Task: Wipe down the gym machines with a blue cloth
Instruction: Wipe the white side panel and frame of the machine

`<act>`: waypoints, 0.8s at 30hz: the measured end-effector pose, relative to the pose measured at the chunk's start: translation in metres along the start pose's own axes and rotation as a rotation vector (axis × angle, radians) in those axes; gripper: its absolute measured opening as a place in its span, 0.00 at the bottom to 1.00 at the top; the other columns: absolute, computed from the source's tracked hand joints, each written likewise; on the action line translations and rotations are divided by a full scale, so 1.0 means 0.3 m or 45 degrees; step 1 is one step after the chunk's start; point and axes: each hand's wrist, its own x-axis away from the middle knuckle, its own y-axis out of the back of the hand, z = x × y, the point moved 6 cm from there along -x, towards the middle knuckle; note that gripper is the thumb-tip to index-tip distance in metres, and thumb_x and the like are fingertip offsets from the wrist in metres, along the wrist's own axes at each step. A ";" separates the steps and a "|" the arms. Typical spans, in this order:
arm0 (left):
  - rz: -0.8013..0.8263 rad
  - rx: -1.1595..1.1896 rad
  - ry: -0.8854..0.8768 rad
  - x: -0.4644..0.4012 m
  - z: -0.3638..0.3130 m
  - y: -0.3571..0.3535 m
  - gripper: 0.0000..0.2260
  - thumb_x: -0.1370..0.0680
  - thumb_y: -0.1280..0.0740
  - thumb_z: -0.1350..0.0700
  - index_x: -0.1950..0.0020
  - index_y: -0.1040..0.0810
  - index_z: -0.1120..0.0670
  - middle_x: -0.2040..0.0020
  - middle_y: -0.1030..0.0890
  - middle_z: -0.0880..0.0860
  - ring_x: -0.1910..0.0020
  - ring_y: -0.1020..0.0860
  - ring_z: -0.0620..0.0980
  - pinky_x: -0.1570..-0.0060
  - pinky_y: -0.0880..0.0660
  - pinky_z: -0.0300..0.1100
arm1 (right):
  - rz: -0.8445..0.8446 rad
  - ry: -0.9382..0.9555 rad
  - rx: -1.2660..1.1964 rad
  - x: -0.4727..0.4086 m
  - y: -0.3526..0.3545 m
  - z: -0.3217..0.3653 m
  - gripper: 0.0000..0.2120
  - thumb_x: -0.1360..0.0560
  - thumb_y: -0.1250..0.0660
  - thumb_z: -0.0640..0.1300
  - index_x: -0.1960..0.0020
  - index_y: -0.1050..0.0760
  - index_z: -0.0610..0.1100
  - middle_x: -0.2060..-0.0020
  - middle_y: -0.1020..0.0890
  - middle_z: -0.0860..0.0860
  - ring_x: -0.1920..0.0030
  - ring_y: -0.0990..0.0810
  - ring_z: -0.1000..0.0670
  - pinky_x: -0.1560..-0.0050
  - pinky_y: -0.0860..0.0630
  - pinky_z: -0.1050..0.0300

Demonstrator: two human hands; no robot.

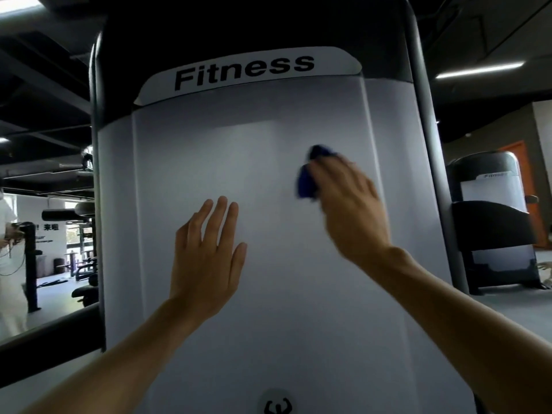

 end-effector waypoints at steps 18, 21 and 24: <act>-0.034 0.060 -0.040 0.002 0.016 -0.006 0.29 0.15 0.46 0.44 0.18 0.38 0.59 0.18 0.36 0.59 0.20 0.38 0.61 0.28 0.36 0.59 | -0.126 -0.238 -0.203 -0.193 0.062 -0.107 0.22 0.18 0.42 0.41 0.24 0.30 0.46 0.25 0.28 0.47 0.25 0.32 0.43 0.24 0.35 0.43; -0.041 0.081 -0.015 0.003 0.011 -0.005 0.29 0.15 0.45 0.45 0.18 0.38 0.59 0.18 0.37 0.59 0.19 0.38 0.61 0.28 0.36 0.59 | -0.203 -0.735 -0.191 -0.175 0.045 -0.095 0.29 0.22 0.40 0.37 0.21 0.36 0.45 0.22 0.33 0.47 0.22 0.40 0.43 0.23 0.41 0.42; -0.031 0.107 0.009 0.003 0.002 -0.003 0.29 0.15 0.45 0.46 0.18 0.38 0.60 0.18 0.37 0.60 0.20 0.38 0.62 0.28 0.37 0.60 | -0.189 -0.349 -0.225 -0.172 -0.002 0.183 0.32 0.25 0.36 0.33 0.22 0.34 0.45 0.23 0.33 0.47 0.21 0.41 0.43 0.19 0.47 0.44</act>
